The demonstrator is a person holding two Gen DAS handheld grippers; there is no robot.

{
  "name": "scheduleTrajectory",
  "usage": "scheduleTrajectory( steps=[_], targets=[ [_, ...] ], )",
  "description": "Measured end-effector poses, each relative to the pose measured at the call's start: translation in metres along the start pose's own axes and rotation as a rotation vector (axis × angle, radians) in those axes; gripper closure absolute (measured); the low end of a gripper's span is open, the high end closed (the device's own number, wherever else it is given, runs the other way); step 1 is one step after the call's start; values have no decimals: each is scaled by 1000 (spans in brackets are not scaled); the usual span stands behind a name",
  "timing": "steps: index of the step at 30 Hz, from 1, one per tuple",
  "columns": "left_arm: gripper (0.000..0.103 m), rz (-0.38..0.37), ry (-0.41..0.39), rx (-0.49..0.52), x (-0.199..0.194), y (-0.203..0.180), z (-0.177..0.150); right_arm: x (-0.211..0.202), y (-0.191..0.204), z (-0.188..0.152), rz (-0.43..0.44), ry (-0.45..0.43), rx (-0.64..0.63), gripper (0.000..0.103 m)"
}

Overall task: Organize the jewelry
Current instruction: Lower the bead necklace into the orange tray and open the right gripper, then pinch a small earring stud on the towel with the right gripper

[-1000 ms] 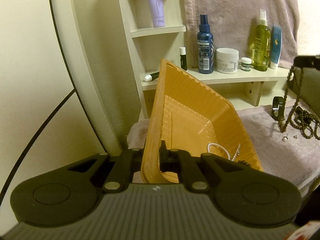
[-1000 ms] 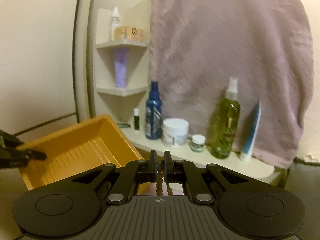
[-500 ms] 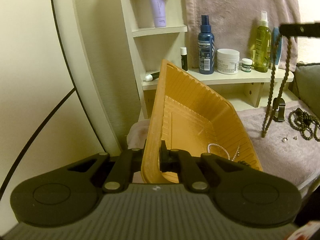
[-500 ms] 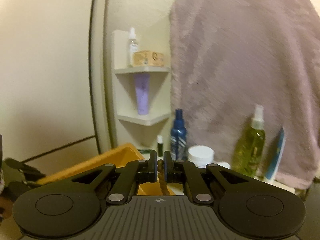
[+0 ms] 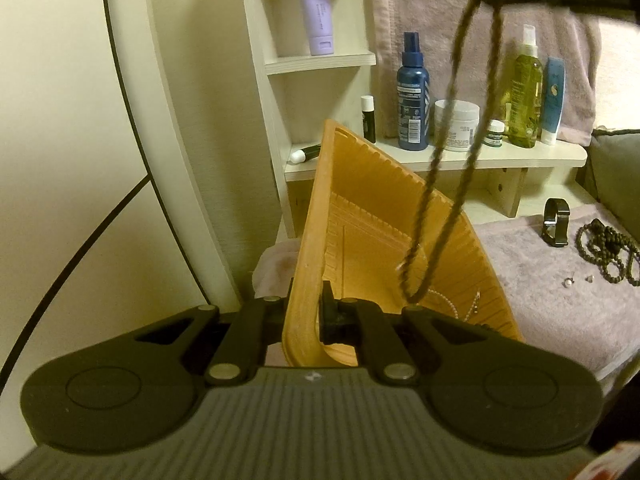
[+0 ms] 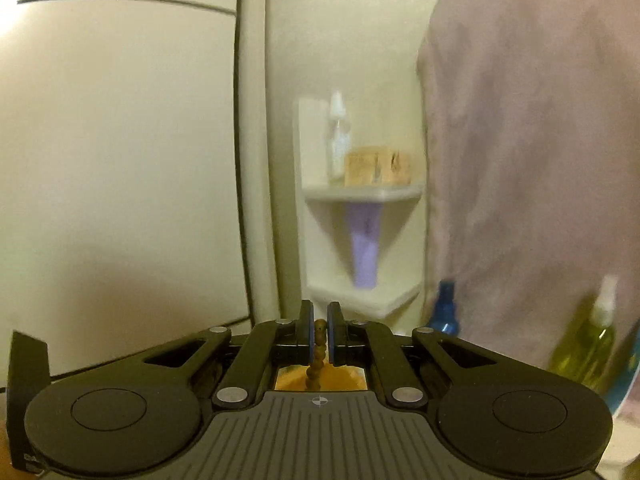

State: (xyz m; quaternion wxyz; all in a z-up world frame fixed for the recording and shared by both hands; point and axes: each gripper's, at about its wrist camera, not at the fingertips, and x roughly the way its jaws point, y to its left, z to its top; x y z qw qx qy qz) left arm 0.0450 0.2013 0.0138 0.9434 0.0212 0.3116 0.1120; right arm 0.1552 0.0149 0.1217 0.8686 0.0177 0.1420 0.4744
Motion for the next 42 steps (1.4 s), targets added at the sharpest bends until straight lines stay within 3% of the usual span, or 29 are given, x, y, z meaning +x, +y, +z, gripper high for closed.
scheduleTrajectory(
  steps=[12, 23, 25, 26, 27, 32, 42],
  targets=[
    [97, -2, 0, -1, 1, 1, 0, 37, -18, -80, 5, 238, 134, 97],
    [97, 1, 1, 2, 1, 1, 0, 46, -21, -119, 62, 368, 220, 94],
    [97, 1, 1, 3, 1, 1, 0, 40, -21, -122, 37, 359, 217, 77],
    [97, 1, 1, 3, 1, 1, 0, 36, -23, -123, 24, 349, 225, 55],
    [97, 1, 1, 3, 1, 1, 0, 32, -25, -125, 8, 333, 235, 49],
    [97, 2, 2, 4, 1, 0, 1, 3, -44, -132, -86, 297, 264, 49],
    [97, 6, 2, 5, 0, -2, 0, -75, -82, -167, -415, 272, 219, 49]
  ],
)
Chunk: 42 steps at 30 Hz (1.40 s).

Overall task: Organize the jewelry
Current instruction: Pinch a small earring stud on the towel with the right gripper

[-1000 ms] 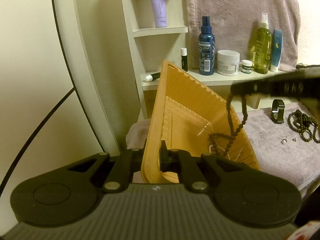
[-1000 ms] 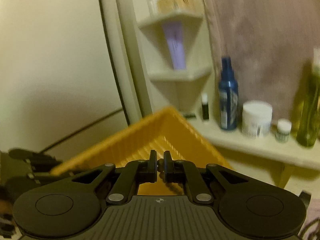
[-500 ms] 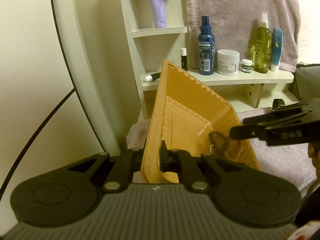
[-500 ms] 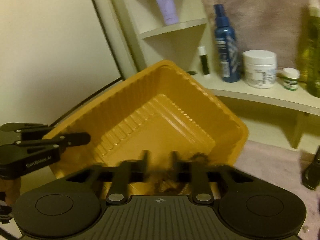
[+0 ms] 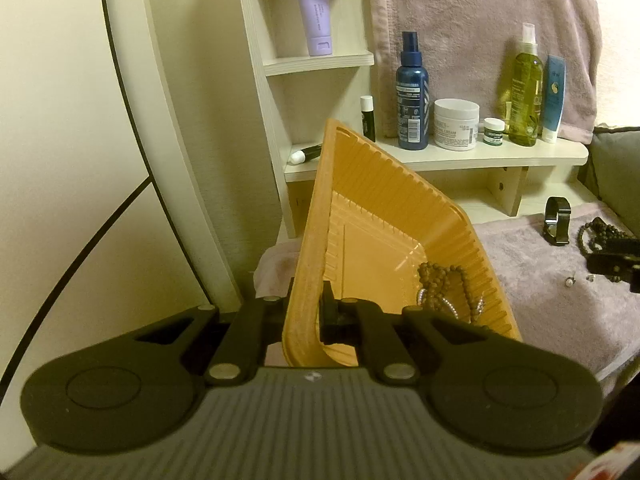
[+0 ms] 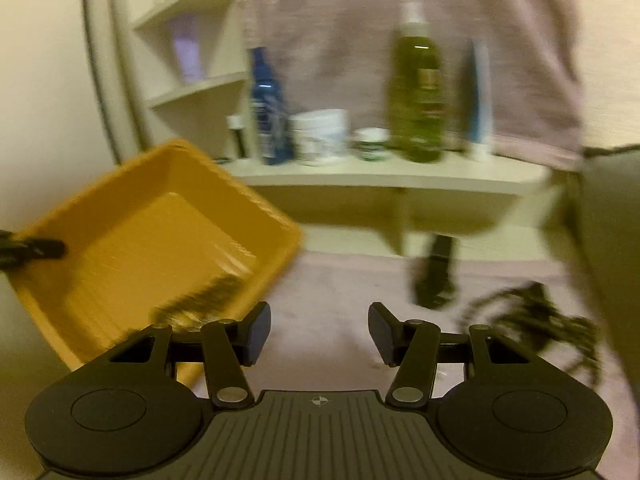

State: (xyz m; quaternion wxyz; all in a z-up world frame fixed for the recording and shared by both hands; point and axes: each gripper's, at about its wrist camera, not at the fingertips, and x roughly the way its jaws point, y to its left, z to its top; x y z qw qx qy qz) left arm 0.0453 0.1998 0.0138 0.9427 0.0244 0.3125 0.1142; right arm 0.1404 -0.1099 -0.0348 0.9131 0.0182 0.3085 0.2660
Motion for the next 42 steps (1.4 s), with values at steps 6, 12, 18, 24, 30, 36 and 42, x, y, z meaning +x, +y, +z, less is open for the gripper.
scheduleTrajectory(
  steps=[6, 12, 18, 24, 30, 36, 42],
  targets=[
    [97, 3, 3, 4, -1, 0, 0, 1, -17, -13, -77, 19, 4, 49],
    [97, 4, 4, 11, -1, -1, 0, 14, -13, -19, -78, 31, -35, 55],
    [97, 4, 5, 15, 0, -2, 1, 37, -10, -24, -77, 65, -62, 64],
    [97, 4, 5, 17, 0, -2, 1, 53, -11, -23, -82, 89, -77, 71],
    [97, 5, 7, 21, -1, -2, 0, 61, -14, -23, -85, 94, -90, 77],
    [97, 5, 7, 23, -1, -3, 0, 59, -13, -23, -87, 93, -103, 83],
    [97, 5, 6, 23, 0, -3, 0, 48, -5, -16, -79, 58, -120, 84]
  ],
)
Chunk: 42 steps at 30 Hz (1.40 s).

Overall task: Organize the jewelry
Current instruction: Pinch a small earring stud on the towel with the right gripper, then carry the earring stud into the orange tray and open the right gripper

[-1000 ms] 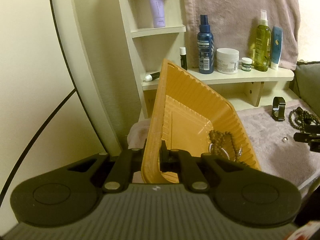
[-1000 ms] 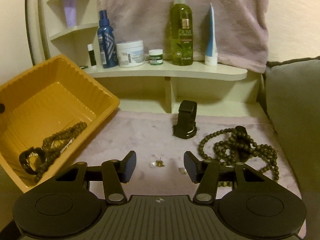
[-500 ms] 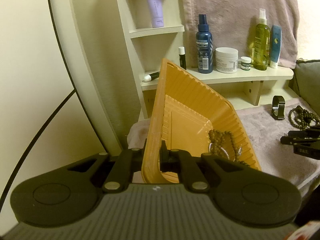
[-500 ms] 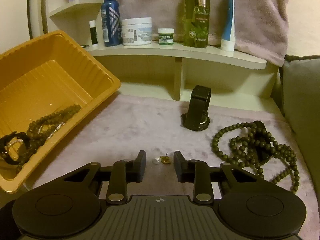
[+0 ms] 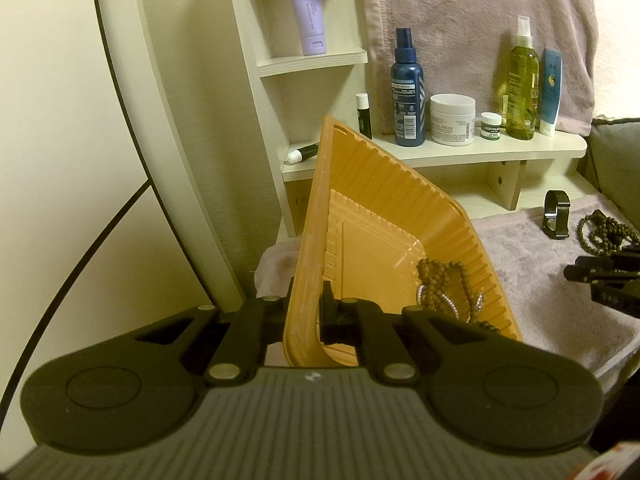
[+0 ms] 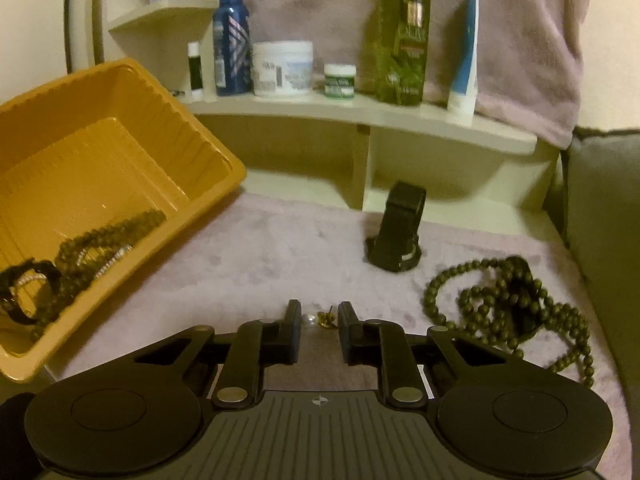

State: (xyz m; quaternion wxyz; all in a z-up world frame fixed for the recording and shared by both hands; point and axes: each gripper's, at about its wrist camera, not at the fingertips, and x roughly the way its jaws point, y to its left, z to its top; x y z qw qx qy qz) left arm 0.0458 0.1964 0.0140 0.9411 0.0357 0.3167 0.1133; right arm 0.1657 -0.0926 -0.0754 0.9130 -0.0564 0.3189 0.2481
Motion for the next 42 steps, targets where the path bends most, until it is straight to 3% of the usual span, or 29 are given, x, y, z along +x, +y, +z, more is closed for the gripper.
scheduleTrajectory(
  steps=[9, 18, 25, 34, 35, 38, 42],
  targets=[
    [97, 0, 0, -2, 0, 0, 0, -22, 32, 39, 132, -84, 10, 84],
    [97, -3, -2, -6, -1, 0, 0, -14, 92, 60, 310, -85, -83, 84],
    [97, -4, -4, -10, 1, 1, 1, 6, 111, 57, 342, -36, -111, 84],
    [97, -4, -4, -14, 0, 2, 0, 8, 113, 56, 380, -38, -104, 83],
    [97, -4, -3, -14, 0, 2, 0, 8, 114, 57, 383, -38, -103, 80],
    [97, -4, -4, -11, 0, 2, 0, 4, 113, 57, 368, -59, -93, 41],
    [97, -3, -4, -11, 0, 2, 0, 0, 107, 57, 335, -66, -75, 40]
  ],
)
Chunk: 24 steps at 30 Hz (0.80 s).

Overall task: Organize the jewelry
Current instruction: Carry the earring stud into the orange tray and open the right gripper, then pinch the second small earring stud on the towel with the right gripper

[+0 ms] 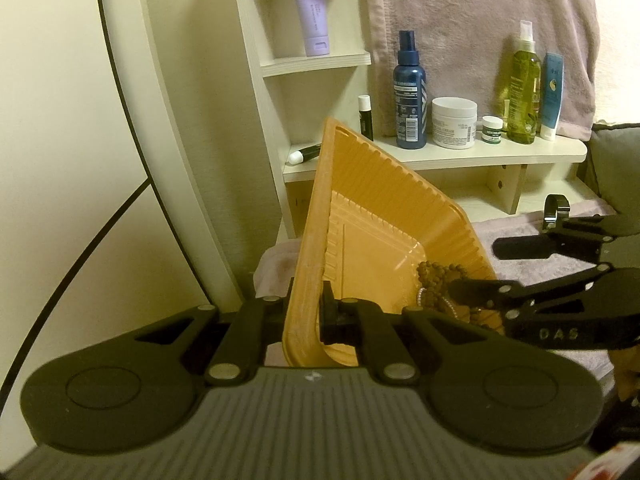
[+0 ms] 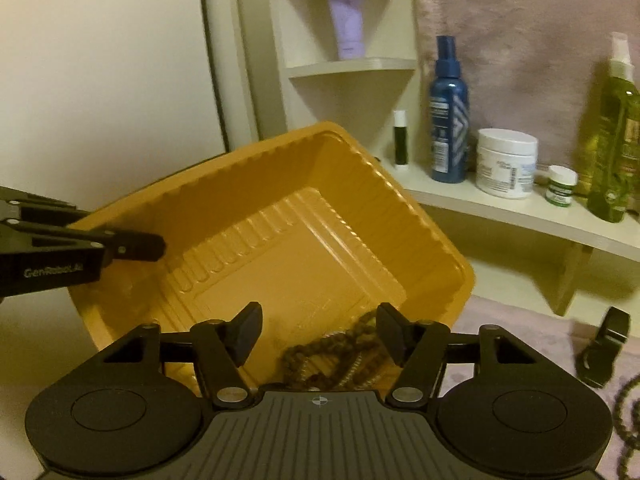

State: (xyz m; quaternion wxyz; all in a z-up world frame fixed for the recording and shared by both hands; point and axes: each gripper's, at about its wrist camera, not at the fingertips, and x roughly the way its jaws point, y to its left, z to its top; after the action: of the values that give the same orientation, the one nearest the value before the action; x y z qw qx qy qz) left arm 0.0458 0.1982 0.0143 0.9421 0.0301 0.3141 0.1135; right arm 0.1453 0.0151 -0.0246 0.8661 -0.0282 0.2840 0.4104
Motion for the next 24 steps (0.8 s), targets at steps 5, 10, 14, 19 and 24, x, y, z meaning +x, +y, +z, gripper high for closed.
scheduleTrajectory(
  steps=[5, 10, 14, 19, 24],
  targets=[
    [97, -1, -1, 0, 0, 0, 0, -9, -18, -6, -89, 22, 59, 40],
    [97, 1, -4, 2, -1, -2, 0, -21, -43, -15, -171, 68, 135, 40],
    [97, 1, -3, 0, 0, -2, 0, -32, -59, -23, -228, 93, 172, 40],
    [97, 2, -4, 2, 0, -2, 0, -44, -76, -33, -283, 116, 212, 40],
    [97, 3, -3, 4, -1, -2, 0, -53, -87, -40, -319, 122, 230, 40]
  ],
)
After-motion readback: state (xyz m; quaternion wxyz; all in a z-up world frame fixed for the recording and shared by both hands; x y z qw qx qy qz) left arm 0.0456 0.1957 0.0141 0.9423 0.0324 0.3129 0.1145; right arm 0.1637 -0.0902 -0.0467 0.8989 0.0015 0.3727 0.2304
